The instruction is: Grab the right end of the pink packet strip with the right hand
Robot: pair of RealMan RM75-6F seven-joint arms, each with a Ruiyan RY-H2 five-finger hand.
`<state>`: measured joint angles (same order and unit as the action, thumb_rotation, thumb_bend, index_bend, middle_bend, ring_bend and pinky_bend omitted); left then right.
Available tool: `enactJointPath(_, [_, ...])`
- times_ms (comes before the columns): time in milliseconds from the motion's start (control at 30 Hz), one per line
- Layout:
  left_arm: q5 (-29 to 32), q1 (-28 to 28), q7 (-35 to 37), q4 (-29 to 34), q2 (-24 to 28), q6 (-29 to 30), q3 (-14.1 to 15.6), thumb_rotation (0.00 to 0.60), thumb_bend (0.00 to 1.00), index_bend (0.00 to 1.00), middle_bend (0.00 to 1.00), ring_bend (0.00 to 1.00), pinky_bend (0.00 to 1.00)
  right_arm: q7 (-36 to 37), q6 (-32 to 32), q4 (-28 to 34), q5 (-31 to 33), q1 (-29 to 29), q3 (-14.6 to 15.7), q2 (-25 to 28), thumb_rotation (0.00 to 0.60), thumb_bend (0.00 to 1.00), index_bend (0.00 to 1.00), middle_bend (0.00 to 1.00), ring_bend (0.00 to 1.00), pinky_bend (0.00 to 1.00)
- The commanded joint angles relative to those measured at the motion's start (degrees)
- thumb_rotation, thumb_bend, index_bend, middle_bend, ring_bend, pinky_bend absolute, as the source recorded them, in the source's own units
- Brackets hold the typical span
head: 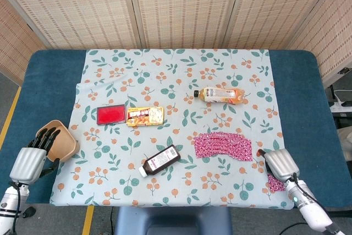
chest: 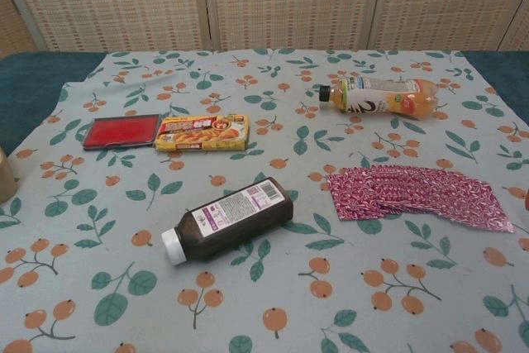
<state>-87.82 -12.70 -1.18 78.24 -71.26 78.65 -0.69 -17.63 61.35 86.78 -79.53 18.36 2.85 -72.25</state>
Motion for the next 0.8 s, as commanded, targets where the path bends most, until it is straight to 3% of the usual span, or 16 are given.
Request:
enactJointPath(33, [0.1, 0.0, 0.1, -0.1, 0.0, -0.1, -0.1, 0.6, 0.37, 0.05, 0.06, 0.06, 0.33, 3.6, 0.2, -2.5, -2.8, 0.9, -0.2, -1.7, 0.6, 0.99, 0.31, 0.79, 0.75, 0.85])
enactJointPath(800, [-0.1, 0.1, 0.6, -0.1, 0.2, 0.4, 0.0, 0.6, 0.37, 0.05, 0.06, 0.06, 0.33, 1.8, -6.2, -7.2, 2.1, 4.3, -2.2, -5.4, 0.6, 0.99, 0.31, 0.79, 0.75, 0.85])
